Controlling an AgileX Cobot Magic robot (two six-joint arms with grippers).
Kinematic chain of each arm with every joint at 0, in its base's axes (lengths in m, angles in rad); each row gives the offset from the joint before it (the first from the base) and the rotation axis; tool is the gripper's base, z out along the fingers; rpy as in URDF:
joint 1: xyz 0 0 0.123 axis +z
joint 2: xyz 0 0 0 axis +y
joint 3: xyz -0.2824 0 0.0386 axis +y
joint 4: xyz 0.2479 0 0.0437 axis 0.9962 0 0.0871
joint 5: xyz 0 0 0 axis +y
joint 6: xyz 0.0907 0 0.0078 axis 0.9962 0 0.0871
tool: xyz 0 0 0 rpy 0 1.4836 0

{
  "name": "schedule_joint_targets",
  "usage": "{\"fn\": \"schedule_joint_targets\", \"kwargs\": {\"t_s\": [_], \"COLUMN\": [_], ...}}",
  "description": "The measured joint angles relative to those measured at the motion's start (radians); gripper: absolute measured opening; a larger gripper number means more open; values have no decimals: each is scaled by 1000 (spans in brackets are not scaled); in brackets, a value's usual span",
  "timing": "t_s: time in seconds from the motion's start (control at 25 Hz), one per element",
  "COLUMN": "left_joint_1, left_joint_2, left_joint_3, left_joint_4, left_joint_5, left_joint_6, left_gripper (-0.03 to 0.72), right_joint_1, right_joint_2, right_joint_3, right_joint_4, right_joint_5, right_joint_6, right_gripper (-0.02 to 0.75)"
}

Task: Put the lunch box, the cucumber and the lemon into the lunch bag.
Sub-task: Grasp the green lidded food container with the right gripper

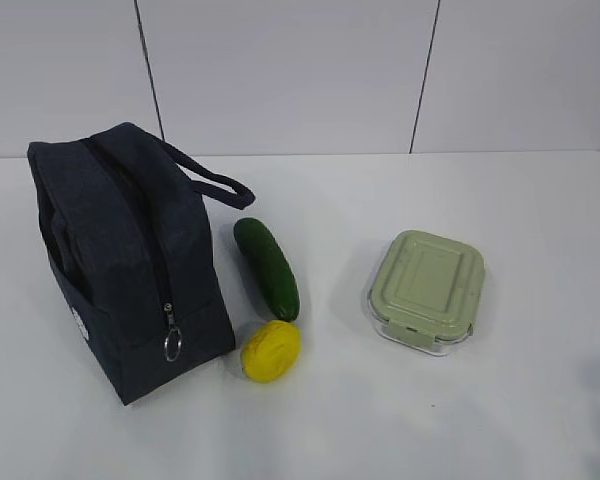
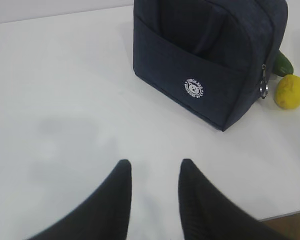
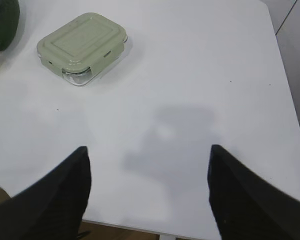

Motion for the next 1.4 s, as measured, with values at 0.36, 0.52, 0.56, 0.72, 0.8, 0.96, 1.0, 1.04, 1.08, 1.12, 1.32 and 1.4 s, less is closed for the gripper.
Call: {"fn": "schedule_joint_targets", "kwargs": {"t_s": [0.36,0.52,0.56,0.72,0.8,0.96,1.0,1.04,1.08,1.12,1.32,1.4], "left_joint_1": [0,0,0,0,0,0,0,0,0,0,0,0], "left_joint_2": [0,0,0,0,0,0,0,0,0,0,0,0], "left_joint_3": [0,0,0,0,0,0,0,0,0,0,0,0], "left_joint_4": [0,0,0,0,0,0,0,0,0,0,0,0], "left_joint_5": [0,0,0,0,0,0,0,0,0,0,0,0], "left_joint_6": [0,0,0,0,0,0,0,0,0,0,0,0], "left_gripper": [235,235,235,235,235,235,235,235,235,235,235,235], "right_joint_1": [0,0,0,0,0,0,0,0,0,0,0,0], "right_joint_2": [0,0,0,0,0,0,0,0,0,0,0,0], "right_joint_3": [0,0,0,0,0,0,0,0,0,0,0,0], "right_joint_4": [0,0,0,0,0,0,0,0,0,0,0,0], "right_joint_5": [0,0,0,0,0,0,0,0,0,0,2,2], "right_joint_6": [0,0,0,0,0,0,0,0,0,0,0,0], "right_gripper": [552,552,552,552,552,552,552,552,552,552,552,552]}}
